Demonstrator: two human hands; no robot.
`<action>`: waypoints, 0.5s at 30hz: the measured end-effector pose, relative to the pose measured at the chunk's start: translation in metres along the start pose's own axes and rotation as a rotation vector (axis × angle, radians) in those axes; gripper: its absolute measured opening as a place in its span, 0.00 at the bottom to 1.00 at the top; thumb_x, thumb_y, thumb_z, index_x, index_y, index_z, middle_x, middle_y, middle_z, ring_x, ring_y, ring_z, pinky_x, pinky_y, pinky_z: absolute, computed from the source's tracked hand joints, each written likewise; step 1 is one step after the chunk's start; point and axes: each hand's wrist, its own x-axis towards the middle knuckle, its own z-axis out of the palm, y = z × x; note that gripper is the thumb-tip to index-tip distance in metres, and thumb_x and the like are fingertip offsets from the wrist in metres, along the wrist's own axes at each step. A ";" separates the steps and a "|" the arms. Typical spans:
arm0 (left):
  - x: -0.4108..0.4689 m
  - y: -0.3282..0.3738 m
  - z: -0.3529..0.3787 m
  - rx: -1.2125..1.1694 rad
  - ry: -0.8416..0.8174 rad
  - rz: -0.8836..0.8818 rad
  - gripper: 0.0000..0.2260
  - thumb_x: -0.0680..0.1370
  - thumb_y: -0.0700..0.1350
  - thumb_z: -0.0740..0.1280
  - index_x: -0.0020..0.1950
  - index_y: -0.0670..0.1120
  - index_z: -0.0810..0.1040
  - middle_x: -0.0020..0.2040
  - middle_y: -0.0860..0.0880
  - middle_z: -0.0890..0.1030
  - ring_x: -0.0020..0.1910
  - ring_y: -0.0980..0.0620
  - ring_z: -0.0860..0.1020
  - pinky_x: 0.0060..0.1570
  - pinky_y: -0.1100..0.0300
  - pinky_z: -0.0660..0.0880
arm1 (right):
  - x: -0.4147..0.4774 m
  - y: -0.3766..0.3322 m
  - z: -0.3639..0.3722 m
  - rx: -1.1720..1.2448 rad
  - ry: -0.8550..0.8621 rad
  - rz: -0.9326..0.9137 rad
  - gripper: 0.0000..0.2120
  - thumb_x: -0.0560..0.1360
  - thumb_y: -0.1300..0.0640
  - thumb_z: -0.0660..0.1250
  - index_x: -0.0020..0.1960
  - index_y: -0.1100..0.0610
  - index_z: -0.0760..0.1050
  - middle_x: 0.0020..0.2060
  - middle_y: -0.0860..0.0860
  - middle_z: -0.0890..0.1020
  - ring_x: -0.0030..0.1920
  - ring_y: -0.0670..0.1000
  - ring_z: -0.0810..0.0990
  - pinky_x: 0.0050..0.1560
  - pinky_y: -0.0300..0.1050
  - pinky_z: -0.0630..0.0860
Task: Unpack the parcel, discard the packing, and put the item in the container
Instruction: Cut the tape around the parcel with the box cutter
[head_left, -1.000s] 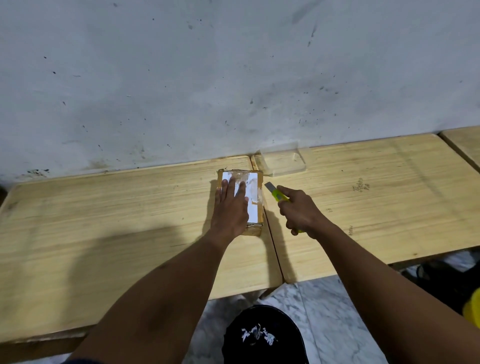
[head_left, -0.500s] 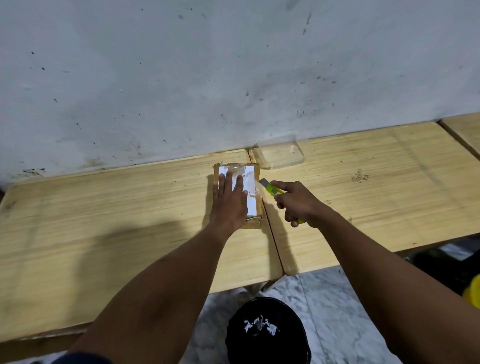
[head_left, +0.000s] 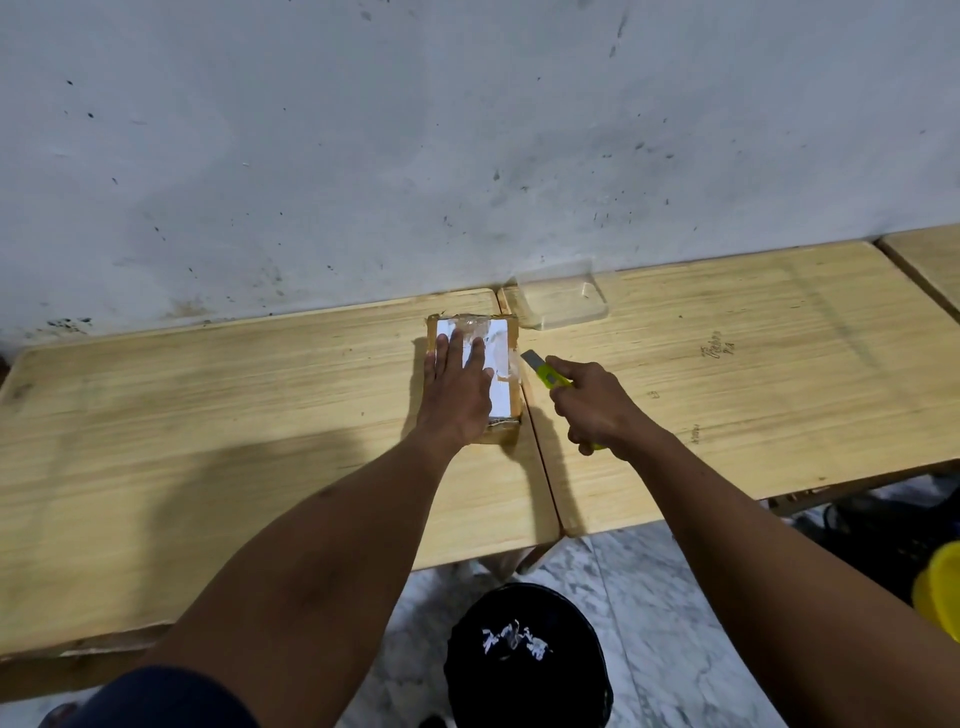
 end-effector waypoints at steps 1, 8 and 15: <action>0.000 0.000 -0.001 -0.005 -0.004 -0.001 0.24 0.85 0.48 0.50 0.80 0.48 0.48 0.81 0.44 0.43 0.79 0.43 0.38 0.76 0.48 0.39 | 0.000 0.001 0.001 0.006 -0.004 0.006 0.29 0.77 0.64 0.54 0.77 0.49 0.64 0.37 0.55 0.74 0.25 0.52 0.70 0.21 0.40 0.69; -0.001 0.000 -0.002 0.019 -0.003 0.020 0.26 0.84 0.46 0.53 0.80 0.47 0.48 0.80 0.43 0.42 0.78 0.42 0.38 0.75 0.49 0.39 | 0.000 0.004 0.003 0.017 -0.047 0.033 0.28 0.78 0.64 0.55 0.76 0.48 0.64 0.38 0.55 0.74 0.23 0.51 0.69 0.23 0.41 0.69; 0.000 0.000 0.000 0.018 -0.008 0.009 0.24 0.85 0.48 0.50 0.80 0.48 0.47 0.81 0.44 0.42 0.78 0.43 0.37 0.76 0.49 0.38 | -0.004 0.008 0.005 -0.001 -0.096 0.046 0.29 0.77 0.65 0.54 0.76 0.48 0.65 0.38 0.55 0.74 0.21 0.50 0.68 0.22 0.41 0.68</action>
